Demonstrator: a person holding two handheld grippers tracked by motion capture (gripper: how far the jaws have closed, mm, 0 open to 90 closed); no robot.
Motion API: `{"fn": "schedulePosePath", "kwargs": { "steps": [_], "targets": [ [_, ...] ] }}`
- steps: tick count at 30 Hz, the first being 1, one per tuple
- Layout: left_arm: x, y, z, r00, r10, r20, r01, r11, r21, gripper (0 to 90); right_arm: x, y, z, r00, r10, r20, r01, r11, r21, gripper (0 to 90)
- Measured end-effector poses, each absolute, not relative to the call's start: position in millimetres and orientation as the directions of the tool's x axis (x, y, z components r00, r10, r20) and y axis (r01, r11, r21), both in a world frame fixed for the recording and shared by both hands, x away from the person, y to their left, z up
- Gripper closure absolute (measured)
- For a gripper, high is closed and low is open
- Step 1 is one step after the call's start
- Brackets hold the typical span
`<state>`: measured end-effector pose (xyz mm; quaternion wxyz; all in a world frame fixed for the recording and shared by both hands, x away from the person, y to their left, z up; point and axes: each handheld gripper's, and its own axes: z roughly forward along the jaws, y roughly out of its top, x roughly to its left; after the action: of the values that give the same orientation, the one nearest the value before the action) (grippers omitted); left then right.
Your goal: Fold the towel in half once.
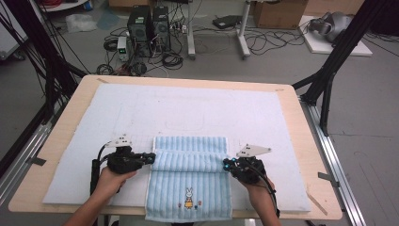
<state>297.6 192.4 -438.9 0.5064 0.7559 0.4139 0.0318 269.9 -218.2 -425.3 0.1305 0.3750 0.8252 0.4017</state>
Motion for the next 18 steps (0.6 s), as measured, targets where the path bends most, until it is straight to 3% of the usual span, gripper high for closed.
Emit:
{"fn": "schedulePosePath", "kwargs": {
  "steps": [2,5,8,10,18],
  "targets": [
    [303.1,195.2,-438.0,0.62,0.678,-0.396,0.615,-0.106,0.781,58.7,271.6,-219.1,-424.3,-0.669,0.739,0.079,0.514,0.383,0.767,76.2],
    [313.7,198.7,-435.9,0.588,0.701,-0.404,0.62,-0.069,0.782,51.0,277.7,-222.6,-418.6,-0.606,0.789,0.102,0.528,0.303,0.794,54.4],
    [327.2,198.8,-434.4,0.56,0.72,-0.409,0.622,-0.04,0.782,49.5,291.3,-224.3,-416.3,-0.577,0.811,0.097,0.528,0.28,0.802,54.2],
    [334.8,196.0,-435.2,0.556,0.726,-0.405,0.621,-0.038,0.783,51.7,302.2,-221.9,-417.9,-0.573,0.814,0.097,0.539,0.284,0.793,55.8],
    [348.3,180.4,-447.6,0.568,0.758,-0.321,0.621,-0.138,0.771,76.8,335.5,-217.6,-437.2,-0.535,0.836,0.119,0.611,0.286,0.738,61.1]
  ]
}}
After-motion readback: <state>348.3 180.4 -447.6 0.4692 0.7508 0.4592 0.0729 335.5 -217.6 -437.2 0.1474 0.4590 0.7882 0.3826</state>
